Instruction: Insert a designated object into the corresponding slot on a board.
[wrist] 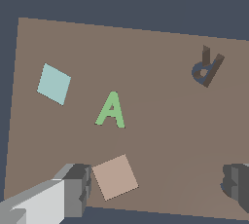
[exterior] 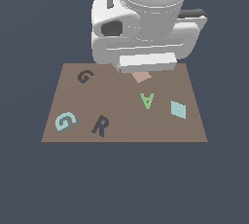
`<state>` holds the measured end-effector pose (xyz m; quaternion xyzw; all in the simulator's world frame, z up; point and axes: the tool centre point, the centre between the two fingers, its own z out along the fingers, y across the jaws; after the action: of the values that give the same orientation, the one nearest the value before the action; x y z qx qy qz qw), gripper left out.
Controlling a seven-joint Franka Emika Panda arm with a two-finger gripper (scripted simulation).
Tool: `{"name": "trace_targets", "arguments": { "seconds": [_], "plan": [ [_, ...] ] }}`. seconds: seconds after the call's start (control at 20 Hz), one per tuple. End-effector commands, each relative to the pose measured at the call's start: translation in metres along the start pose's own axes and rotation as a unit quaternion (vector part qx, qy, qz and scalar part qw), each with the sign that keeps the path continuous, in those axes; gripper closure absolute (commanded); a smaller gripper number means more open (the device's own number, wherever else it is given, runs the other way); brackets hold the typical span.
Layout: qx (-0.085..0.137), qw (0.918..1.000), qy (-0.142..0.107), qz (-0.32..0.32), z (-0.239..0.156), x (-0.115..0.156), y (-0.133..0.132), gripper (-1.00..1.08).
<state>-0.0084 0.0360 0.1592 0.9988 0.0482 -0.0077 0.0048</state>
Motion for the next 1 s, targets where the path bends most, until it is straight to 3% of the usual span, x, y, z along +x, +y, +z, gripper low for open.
{"name": "trace_targets", "arguments": {
  "seconds": [0.0,0.6,0.95],
  "plan": [
    [0.0,1.0,0.0,0.0,0.0,0.0,0.0,-0.92],
    [0.0,0.9977,0.001,0.067,0.013,0.022,0.019,-0.92],
    [0.001,0.9848,0.002,0.174,0.034,0.051,0.054,-0.92]
  ]
}}
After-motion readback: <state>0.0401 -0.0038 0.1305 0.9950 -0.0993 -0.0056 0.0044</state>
